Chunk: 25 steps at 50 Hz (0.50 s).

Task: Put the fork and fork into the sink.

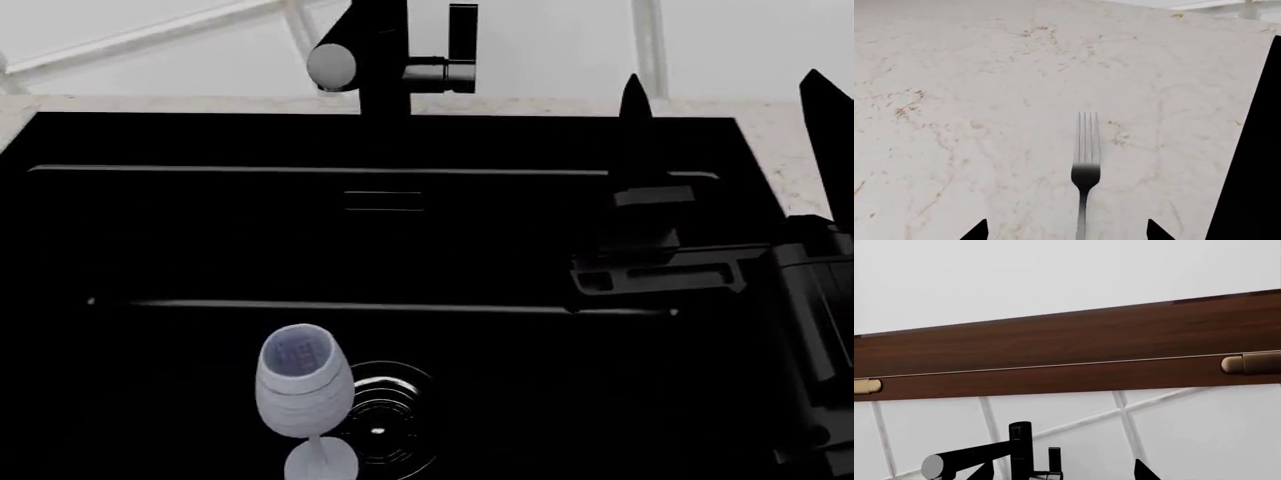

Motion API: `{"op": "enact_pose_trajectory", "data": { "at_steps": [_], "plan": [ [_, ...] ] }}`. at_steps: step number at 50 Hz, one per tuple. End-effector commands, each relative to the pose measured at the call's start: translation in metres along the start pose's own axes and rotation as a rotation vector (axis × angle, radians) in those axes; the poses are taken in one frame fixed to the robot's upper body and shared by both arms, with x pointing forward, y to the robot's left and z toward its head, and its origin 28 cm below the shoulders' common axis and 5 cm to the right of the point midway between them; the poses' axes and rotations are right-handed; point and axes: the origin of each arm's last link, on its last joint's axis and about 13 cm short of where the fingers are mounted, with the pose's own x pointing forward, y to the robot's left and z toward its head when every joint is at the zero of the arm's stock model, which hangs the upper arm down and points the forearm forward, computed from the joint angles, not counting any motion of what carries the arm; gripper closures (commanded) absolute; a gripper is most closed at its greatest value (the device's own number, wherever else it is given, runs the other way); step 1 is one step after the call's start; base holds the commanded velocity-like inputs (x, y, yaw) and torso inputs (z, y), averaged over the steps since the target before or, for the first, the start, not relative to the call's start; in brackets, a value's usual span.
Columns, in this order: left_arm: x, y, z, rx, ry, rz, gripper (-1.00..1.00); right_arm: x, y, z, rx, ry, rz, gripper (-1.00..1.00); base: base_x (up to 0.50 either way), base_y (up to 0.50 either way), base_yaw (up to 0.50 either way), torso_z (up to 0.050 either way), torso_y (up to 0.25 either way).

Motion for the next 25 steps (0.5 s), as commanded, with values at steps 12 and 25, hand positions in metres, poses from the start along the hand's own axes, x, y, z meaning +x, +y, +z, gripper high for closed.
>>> {"op": "enact_pose_trajectory", "data": {
  "at_steps": [12, 25],
  "plan": [
    [0.015, 0.007, -0.029, 0.028, 0.087, -0.004, -1.0, -0.001, -0.001, -0.001, 0.007, 0.002, -0.008, -1.0, 0.0, 0.0, 0.0, 0.0, 0.0],
    [0.015, 0.008, -0.039, 0.037, 0.118, -0.007, -1.0, -0.002, -0.001, 0.0, 0.008, -0.001, -0.01, -1.0, 0.0, 0.0, 0.0, 0.0, 0.0]
  ]
}}
